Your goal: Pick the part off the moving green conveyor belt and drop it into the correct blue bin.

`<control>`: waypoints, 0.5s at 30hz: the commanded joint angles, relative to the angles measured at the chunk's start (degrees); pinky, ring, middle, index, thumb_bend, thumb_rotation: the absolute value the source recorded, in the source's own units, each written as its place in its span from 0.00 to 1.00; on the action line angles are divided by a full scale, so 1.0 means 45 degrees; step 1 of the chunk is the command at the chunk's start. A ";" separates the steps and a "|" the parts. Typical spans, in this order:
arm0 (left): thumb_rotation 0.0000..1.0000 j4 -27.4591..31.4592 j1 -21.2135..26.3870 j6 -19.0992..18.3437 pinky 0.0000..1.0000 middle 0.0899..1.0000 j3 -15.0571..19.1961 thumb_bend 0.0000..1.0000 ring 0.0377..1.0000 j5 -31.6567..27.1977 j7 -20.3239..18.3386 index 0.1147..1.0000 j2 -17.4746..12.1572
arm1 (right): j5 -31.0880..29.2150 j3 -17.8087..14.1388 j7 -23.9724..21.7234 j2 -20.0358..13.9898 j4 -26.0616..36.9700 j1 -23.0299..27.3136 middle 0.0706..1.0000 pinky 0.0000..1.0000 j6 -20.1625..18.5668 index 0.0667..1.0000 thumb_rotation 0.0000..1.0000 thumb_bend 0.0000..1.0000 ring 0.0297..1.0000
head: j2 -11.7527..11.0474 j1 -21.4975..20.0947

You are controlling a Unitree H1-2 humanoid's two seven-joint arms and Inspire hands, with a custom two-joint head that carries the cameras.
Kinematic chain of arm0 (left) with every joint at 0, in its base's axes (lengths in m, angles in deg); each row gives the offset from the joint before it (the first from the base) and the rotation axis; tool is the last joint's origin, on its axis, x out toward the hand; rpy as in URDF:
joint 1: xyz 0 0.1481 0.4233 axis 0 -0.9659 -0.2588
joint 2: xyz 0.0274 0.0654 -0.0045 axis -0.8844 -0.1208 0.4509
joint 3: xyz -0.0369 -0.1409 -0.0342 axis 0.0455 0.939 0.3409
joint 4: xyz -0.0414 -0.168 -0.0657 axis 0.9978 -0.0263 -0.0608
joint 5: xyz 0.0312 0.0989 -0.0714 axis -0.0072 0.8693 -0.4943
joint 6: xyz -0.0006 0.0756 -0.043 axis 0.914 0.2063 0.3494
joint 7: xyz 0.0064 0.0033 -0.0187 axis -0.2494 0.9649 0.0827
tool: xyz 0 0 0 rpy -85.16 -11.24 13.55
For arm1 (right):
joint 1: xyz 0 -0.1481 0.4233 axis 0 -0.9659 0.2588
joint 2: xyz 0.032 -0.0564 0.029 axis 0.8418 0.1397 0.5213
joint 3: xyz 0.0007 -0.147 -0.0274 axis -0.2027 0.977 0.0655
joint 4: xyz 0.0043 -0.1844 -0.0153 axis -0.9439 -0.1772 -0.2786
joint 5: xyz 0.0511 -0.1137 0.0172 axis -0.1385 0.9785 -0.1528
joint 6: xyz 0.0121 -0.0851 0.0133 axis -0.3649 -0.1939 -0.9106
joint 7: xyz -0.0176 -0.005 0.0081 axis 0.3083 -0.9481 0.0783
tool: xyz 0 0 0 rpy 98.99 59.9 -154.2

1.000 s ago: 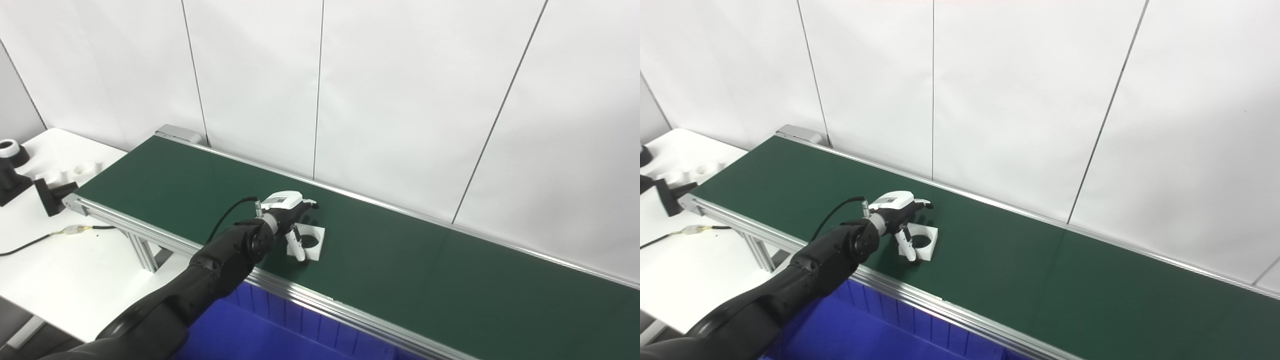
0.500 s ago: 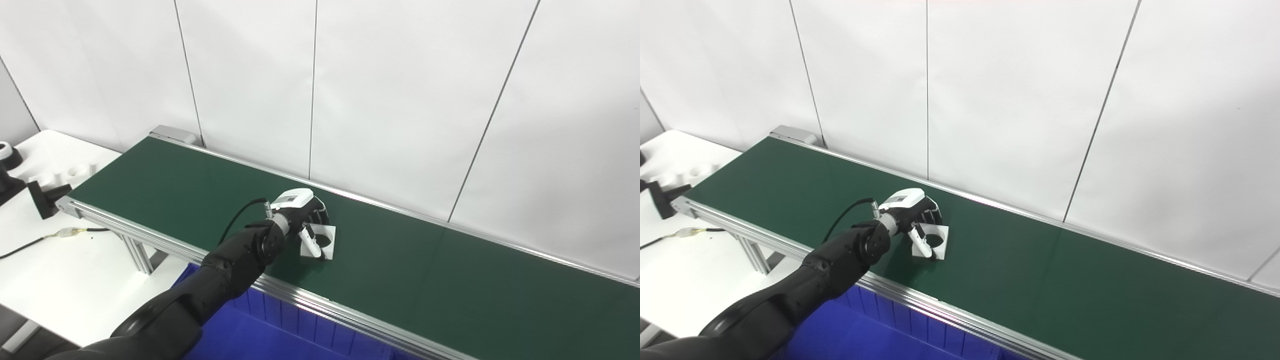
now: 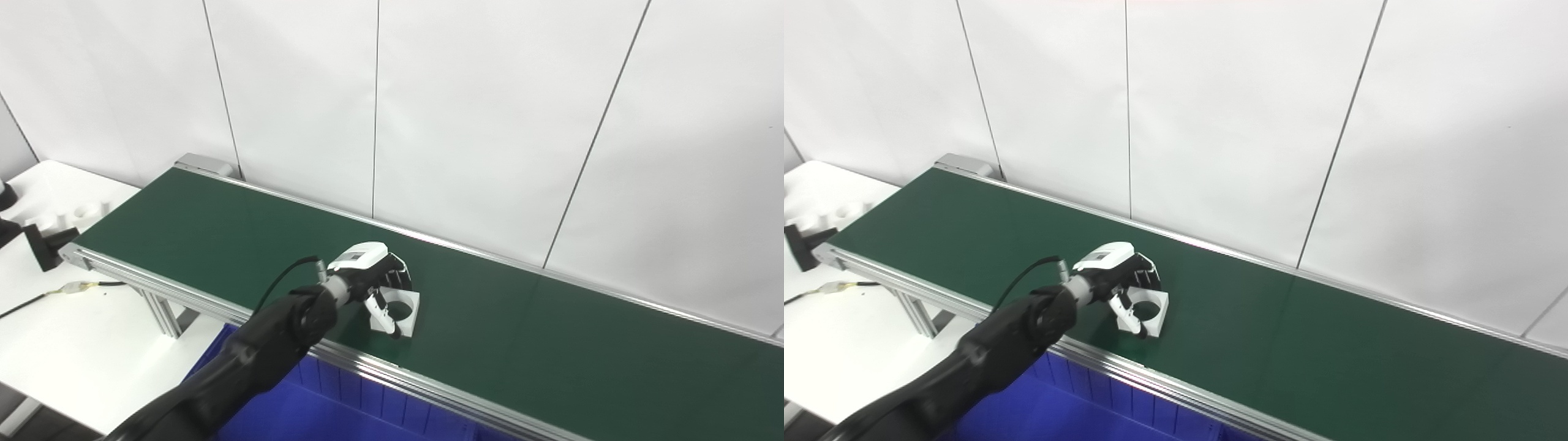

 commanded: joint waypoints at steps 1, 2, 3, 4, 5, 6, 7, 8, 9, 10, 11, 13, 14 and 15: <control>0.00 0.2087 -0.0162 0.0323 0.53 0.48 0.0923 0.50 0.46 -0.0604 0.0012 0.38 -0.0793 | 0.0060 -0.0017 0.0066 0.0179 0.0494 0.0073 0.78 0.81 0.0657 0.86 0.37 0.80 0.81 | 0.0039 -0.0112; 0.00 0.2715 -0.0444 0.0263 0.53 0.48 0.1198 0.50 0.46 -0.0782 -0.0068 0.38 -0.0850 | -0.0012 -0.0011 0.0016 0.0223 0.0486 0.0102 0.78 0.81 0.0656 0.86 0.37 0.80 0.81 | 0.0122 -0.0293; 0.00 0.3248 -0.0708 0.0299 0.51 0.48 0.1441 0.50 0.45 -0.0921 -0.0098 0.39 -0.0905 | -0.0041 -0.0006 -0.0008 0.0271 0.0492 0.0125 0.78 0.81 0.0657 0.86 0.35 0.80 0.81 | 0.0217 -0.0557; 0.00 0.3727 -0.0958 0.0313 0.49 0.47 0.1660 0.50 0.44 -0.1069 -0.0154 0.40 -0.0925 | -0.0050 -0.0009 -0.0016 0.0314 0.0495 0.0141 0.77 0.81 0.0657 0.86 0.35 0.80 0.80 | 0.0217 -0.0557; 0.00 0.4194 -0.1201 0.0258 0.48 0.46 0.1881 0.50 0.43 -0.1233 -0.0237 0.42 -0.0910 | -0.0032 -0.0012 -0.0008 0.0359 0.0513 0.0151 0.77 0.81 0.0655 0.85 0.35 0.81 0.80 | 0.0348 -0.0819; 0.00 0.4485 -0.1352 0.0202 0.47 0.46 0.2030 0.50 0.43 -0.1338 -0.0316 0.42 -0.0885 | -0.0015 -0.0019 -0.0004 0.0390 0.0525 0.0155 0.77 0.81 0.0653 0.85 0.36 0.81 0.80 | 0.0348 -0.0819; 0.00 0.4943 -0.1668 0.0282 0.46 0.46 0.2233 0.50 0.43 -0.1565 -0.0312 0.43 -0.0832 | 0.0018 -0.0024 0.0004 0.0412 0.0542 0.0184 0.77 0.81 0.0653 0.85 0.36 0.81 0.80 | 0.0480 -0.1091; 0.00 0.5237 -0.1878 0.0355 0.45 0.46 0.2377 0.50 0.43 -0.1708 -0.0315 0.42 -0.0785 | 0.0041 -0.0031 0.0004 0.0426 0.0555 0.0206 0.77 0.79 0.0653 0.85 0.37 0.82 0.79 | 0.0480 -0.1091; 0.00 0.5502 -0.2169 0.0619 0.44 0.46 0.2522 0.50 0.43 -0.1948 -0.0255 0.42 -0.0731 | 0.0063 -0.0045 0.0013 0.0456 0.0595 0.0224 0.77 0.79 0.0656 0.85 0.37 0.82 0.79 | 0.0636 -0.1311; 0.00 0.5670 -0.2421 0.0915 0.43 0.46 0.2637 0.50 0.42 -0.2176 -0.0182 0.43 -0.0687 | 0.0085 -0.0059 0.0026 0.0487 0.0645 0.0234 0.76 0.77 0.0659 0.84 0.38 0.84 0.78 | 0.0730 -0.1545; 0.00 0.5744 -0.2618 0.1152 0.44 0.46 0.2717 0.50 0.42 -0.2321 -0.0108 0.43 -0.0637 | 0.0111 -0.0070 0.0044 0.0509 0.0696 0.0237 0.76 0.77 0.0660 0.83 0.39 0.85 0.78 | 0.0828 -0.1680; 0.00 0.5942 -0.2985 0.1377 0.45 0.46 0.2884 0.50 0.43 -0.2519 -0.0012 0.42 -0.0470 | 0.0184 -0.0098 0.0083 0.0544 0.0811 0.0232 0.75 0.75 0.0661 0.83 0.39 0.86 0.77 | 0.1008 -0.1954; 0.00 0.6019 -0.3161 0.1560 0.45 0.46 0.2967 0.50 0.43 -0.2621 0.0022 0.42 -0.0394 | 0.0210 -0.0113 0.0082 0.0560 0.0892 0.0217 0.75 0.75 0.0660 0.83 0.39 0.87 0.77 | 0.1232 -0.2209; 0.00 0.6066 -0.3269 0.1694 0.44 0.47 0.3037 0.50 0.43 -0.2683 0.0025 0.41 -0.0337 | 0.0226 -0.0125 0.0075 0.0573 0.0946 0.0204 0.75 0.76 0.0659 0.83 0.40 0.88 0.77 | 0.1232 -0.2209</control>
